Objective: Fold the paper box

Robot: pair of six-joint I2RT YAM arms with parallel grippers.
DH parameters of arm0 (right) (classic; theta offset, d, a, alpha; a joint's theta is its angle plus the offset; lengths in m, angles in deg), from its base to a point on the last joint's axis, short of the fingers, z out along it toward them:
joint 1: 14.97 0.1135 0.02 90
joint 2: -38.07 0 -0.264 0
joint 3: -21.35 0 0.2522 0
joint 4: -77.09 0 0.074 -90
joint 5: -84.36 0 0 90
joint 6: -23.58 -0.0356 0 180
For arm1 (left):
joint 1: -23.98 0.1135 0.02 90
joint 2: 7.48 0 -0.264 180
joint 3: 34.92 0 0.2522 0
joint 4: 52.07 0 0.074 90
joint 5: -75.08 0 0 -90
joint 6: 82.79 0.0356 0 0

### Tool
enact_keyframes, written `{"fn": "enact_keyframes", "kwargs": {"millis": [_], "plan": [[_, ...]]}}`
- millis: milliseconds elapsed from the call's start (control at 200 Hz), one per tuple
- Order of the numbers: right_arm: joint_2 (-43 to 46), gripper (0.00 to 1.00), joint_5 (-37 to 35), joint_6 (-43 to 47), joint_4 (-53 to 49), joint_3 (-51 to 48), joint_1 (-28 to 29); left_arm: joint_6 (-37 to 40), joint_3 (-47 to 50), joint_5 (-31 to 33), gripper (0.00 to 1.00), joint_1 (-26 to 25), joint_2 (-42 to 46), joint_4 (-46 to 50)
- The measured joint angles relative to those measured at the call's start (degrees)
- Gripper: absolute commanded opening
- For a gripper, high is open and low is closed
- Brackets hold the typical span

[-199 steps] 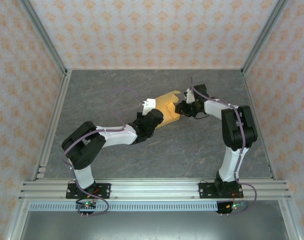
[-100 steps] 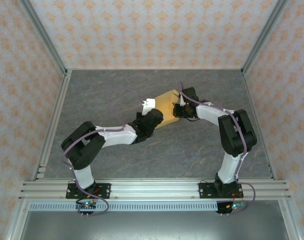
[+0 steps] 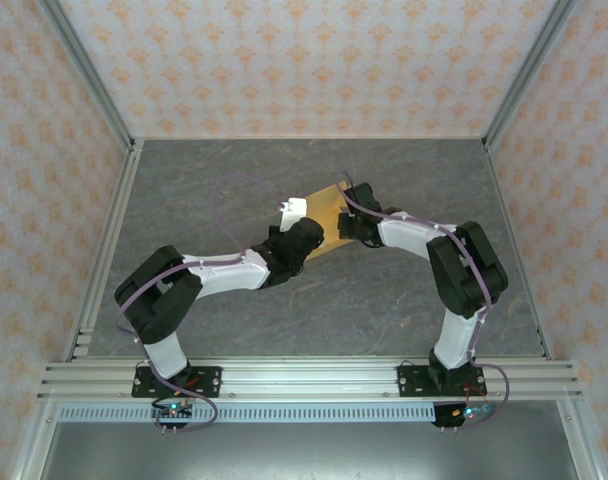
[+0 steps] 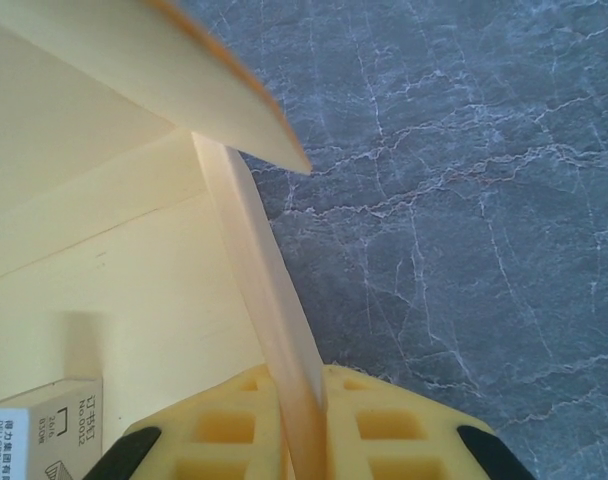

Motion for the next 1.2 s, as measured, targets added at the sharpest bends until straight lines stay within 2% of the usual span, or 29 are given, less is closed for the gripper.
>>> {"fn": "enact_keyframes", "kwargs": {"millis": [235, 460, 555, 716, 956, 1201], "plan": [[0.70, 0.09, -6.86, -0.22, 5.11, -3.37, 2.47, -0.04, -0.02, -0.46, 0.00, 0.02, 0.46, 1.25], [-0.15, 0.05, -13.99, 0.11, 5.60, -3.17, 5.07, 0.00, -0.02, -0.63, 0.00, 0.02, 0.87, 2.58], [-0.02, 0.05, -14.88, 1.16, 6.23, -3.52, 5.68, 0.04, -0.02, -0.85, 0.00, 0.00, 1.44, 2.62], [1.42, 0.05, -12.48, 1.99, 8.68, -5.62, 5.64, 0.07, -0.02, -0.72, 0.00, 0.11, 1.88, 3.10], [1.79, 0.12, -6.43, 1.49, 10.45, -6.40, 3.26, 0.07, -0.07, -0.61, 0.00, 0.11, 1.88, 3.78], [2.60, 0.19, 3.10, 0.42, 11.47, -7.30, -0.39, 0.15, -0.07, -0.59, 0.00, 0.11, 2.03, 3.85]]}}
